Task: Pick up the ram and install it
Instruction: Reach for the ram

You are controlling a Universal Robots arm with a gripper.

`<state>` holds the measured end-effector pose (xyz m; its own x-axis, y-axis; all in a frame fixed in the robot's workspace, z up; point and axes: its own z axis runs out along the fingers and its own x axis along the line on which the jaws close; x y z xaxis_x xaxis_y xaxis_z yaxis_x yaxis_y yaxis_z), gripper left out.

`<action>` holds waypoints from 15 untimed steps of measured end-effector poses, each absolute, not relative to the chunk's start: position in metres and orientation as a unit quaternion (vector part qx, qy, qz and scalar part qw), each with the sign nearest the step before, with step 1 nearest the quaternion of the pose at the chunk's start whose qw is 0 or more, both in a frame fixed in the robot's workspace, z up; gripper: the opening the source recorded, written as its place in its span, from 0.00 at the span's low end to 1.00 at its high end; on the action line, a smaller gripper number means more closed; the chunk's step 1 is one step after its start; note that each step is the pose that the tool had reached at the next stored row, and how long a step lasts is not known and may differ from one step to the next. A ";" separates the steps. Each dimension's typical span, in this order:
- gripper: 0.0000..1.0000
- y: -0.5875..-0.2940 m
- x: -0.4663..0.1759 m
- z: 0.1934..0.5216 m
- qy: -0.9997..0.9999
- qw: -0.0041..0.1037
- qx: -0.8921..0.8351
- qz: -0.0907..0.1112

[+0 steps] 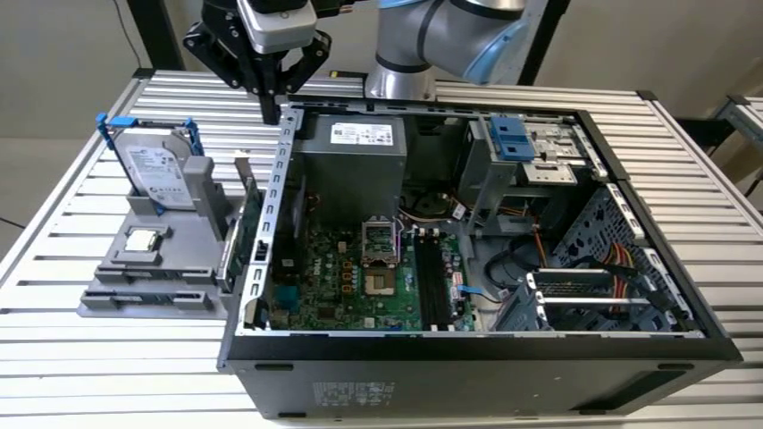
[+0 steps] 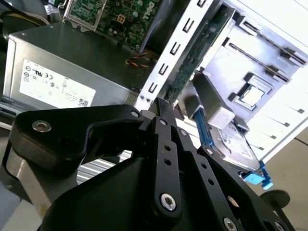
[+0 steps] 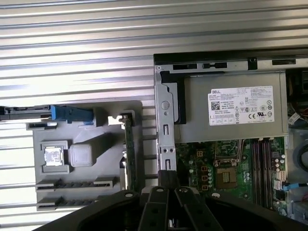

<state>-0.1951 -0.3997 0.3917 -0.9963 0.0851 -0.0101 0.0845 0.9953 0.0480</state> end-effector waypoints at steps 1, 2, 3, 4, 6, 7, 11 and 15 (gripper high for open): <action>0.00 -0.400 -0.196 0.392 0.999 0.006 0.042 0.024; 0.00 -0.400 -0.196 0.392 0.999 0.006 0.042 0.024; 0.00 -0.400 -0.197 0.392 0.999 0.006 0.042 0.024; 0.00 -0.400 -0.198 0.392 0.999 0.006 0.042 0.024; 0.00 -0.400 -0.199 0.392 0.999 0.005 0.042 0.024; 0.00 -0.400 -0.200 0.392 0.999 0.005 0.042 0.024; 0.00 -0.400 -0.203 0.392 0.999 0.005 0.042 0.024; 0.00 -0.400 -0.206 0.392 0.999 0.004 0.042 0.024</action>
<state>-0.2055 -0.3997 0.3915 -0.9964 0.0851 -0.0063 0.0847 0.9953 0.0477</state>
